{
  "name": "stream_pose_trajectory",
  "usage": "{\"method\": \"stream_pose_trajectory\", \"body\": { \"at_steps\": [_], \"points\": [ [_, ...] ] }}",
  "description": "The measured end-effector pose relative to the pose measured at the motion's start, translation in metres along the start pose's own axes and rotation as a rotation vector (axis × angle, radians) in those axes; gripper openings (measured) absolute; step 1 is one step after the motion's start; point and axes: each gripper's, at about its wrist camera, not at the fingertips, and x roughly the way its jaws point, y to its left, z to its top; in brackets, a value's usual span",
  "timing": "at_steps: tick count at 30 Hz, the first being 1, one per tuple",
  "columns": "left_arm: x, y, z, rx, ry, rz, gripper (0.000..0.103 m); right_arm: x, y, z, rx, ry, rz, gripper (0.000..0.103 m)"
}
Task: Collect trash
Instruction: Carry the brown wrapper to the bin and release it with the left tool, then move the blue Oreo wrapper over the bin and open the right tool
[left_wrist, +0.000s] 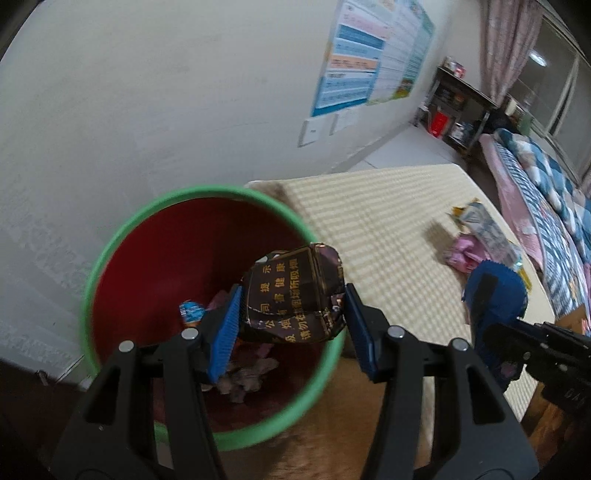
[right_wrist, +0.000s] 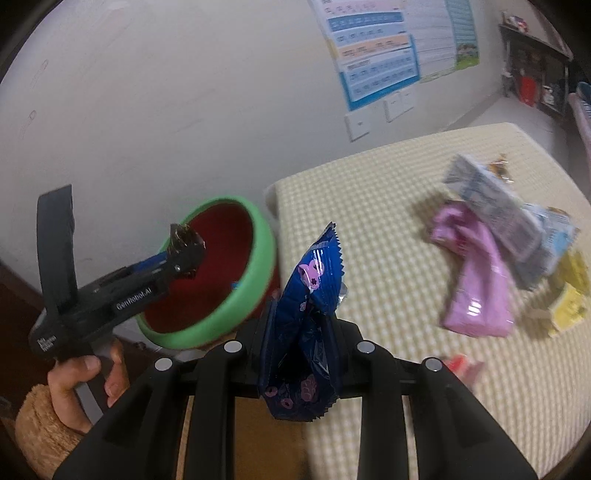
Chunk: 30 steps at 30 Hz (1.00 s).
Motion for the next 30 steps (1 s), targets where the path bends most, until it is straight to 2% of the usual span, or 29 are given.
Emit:
{"method": "stream_pose_trajectory", "body": {
  "at_steps": [10,19,23,24,28,30],
  "points": [
    [0.003,0.056,-0.013,-0.079,0.029,0.106,0.052,0.044,0.043,0.027,-0.034,0.051,0.107,0.025],
    [0.008,0.074,-0.017,-0.103,0.055,0.151,0.052,0.073,0.078,0.051,-0.047,0.074,0.166,0.025],
    [0.01,0.08,-0.017,-0.124,0.057,0.169,0.052,0.076,0.086,0.056,-0.052,0.067,0.182,0.044],
    [0.011,0.081,-0.017,-0.129,0.061,0.174,0.053,0.076,0.087,0.057,-0.056,0.068,0.185,0.046],
    [0.011,0.085,-0.017,-0.14,0.065,0.18,0.069,0.072,0.086,0.059,-0.051,0.051,0.187,0.058],
    [0.011,0.085,-0.017,-0.14,0.063,0.183,0.073,0.07,0.083,0.058,-0.031,0.047,0.192,0.062]
  ]
}}
